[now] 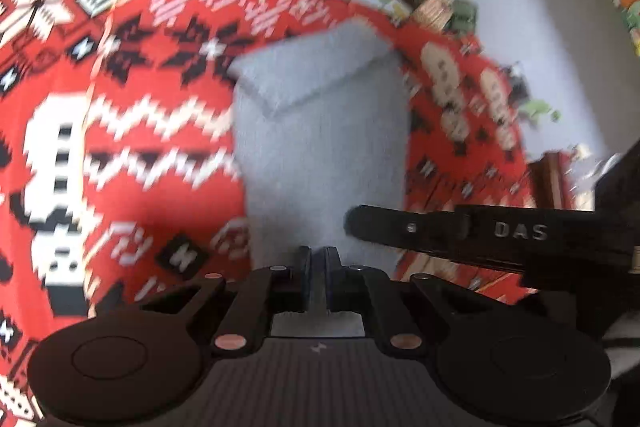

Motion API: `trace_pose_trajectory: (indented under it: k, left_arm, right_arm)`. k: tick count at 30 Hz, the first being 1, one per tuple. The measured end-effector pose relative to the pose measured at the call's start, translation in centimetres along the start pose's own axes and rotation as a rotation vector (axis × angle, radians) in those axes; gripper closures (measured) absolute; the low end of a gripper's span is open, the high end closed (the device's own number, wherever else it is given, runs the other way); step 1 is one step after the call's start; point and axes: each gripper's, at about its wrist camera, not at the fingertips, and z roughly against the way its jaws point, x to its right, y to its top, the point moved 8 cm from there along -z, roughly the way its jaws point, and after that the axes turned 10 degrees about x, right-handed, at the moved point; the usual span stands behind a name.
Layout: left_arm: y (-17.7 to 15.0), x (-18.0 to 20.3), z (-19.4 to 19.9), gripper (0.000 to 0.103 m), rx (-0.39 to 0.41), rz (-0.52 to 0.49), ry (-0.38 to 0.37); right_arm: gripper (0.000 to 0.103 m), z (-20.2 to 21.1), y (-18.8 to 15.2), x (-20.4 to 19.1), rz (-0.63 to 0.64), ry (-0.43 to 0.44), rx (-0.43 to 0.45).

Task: Fold clothes
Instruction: 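Fold the grey shirt end over with the left gripper and press it flat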

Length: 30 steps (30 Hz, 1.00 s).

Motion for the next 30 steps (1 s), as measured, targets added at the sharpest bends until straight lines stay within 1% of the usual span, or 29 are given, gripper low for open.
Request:
trace_pose_trajectory:
  k: [2, 3, 6, 8, 9, 10, 12, 13, 16, 17, 20, 21, 22, 23, 24, 26, 28, 30]
  left_arm:
    - [-0.6, -0.4, -0.2, 0.096, -0.007, 0.007, 0.009]
    - [-0.8, -0.6, -0.3, 0.096, -0.01, 0.011, 0.013]
    - [-1.7, -1.1, -0.6, 0.096, -0.019, 0.019, 0.026]
    - [-1.9, -0.7, -0.1, 0.096, -0.014, -0.005, 0.027]
    - [-2.0, -0.6, 0.2, 0.096, -0.011, -0.011, 0.024]
    - [-2.2, -0.5, 0.5, 0.096, -0.009, -0.014, 0.021]
    - [-2.6, -0.6, 0.7, 0.096, -0.01, 0.012, 0.01]
    - [-2.8, -0.7, 0.7, 0.096, -0.011, 0.025, 0.008]
    - [-3.5, -0.8, 0.3, 0.096, -0.006, 0.001, 0.026]
    - [-3.7, -0.8, 0.2, 0.096, -0.005, -0.006, 0.032]
    - [-3.9, -0.6, 0.7, 0.097, 0.007, -0.013, 0.03]
    - [-3.8, -0.5, 1.0, 0.097, 0.012, -0.013, 0.027]
    - [-3.8, -0.4, 1.3, 0.097, 0.017, -0.012, 0.023]
    - [-3.9, -0.3, 1.7, 0.097, 0.024, -0.006, 0.015]
    - [-4.1, -0.1, 1.9, 0.097, 0.027, -0.008, 0.011]
    - [-4.6, 0.1, 2.0, 0.097, 0.024, -0.023, 0.011]
    - [-5.2, 0.1, 1.4, 0.097, 0.013, -0.056, 0.031]
    - [-5.8, -0.2, 0.5, 0.097, 0.001, -0.092, 0.06]
  right_arm:
    - [0.095, -0.5, -1.7, 0.7, -0.015, -0.007, -0.011]
    - [0.103, -0.8, -2.3, 1.3, -0.028, -0.018, -0.013]
    - [0.103, -1.3, -2.9, 2.3, -0.053, -0.008, -0.003]
    - [0.103, -0.9, -3.0, 2.1, -0.035, -0.016, 0.001]
    - [0.096, -0.5, -3.1, 1.8, -0.036, -0.007, 0.006]
    - [0.094, -0.1, -3.2, 1.5, -0.038, 0.002, 0.009]
    - [0.094, 0.4, -3.6, 1.2, -0.05, 0.022, 0.001]
    - [0.094, 0.4, -4.1, 1.3, -0.043, 0.017, -0.009]
    - [0.095, 0.1, -5.6, 2.0, -0.034, -0.018, -0.029]
    - [0.103, 0.0, -6.0, 2.5, -0.039, -0.032, -0.031]
    - [0.103, 0.4, -6.5, 3.6, -0.068, -0.026, -0.016]
    - [0.103, 0.4, -6.7, 3.6, -0.06, -0.03, -0.013]
    - [0.103, 0.6, -6.9, 3.3, -0.047, -0.034, -0.012]
    - [0.097, 0.8, -7.0, 2.9, -0.035, -0.03, -0.012]
    - [0.094, 1.0, -7.0, 2.5, -0.028, -0.02, -0.01]
    - [0.094, 1.5, -7.1, 1.5, -0.011, 0.007, -0.006]
    - [0.094, 1.4, -7.3, 0.7, 0.005, 0.022, -0.006]
    - [0.094, 0.7, -7.6, 0.5, 0.02, 0.006, -0.015]
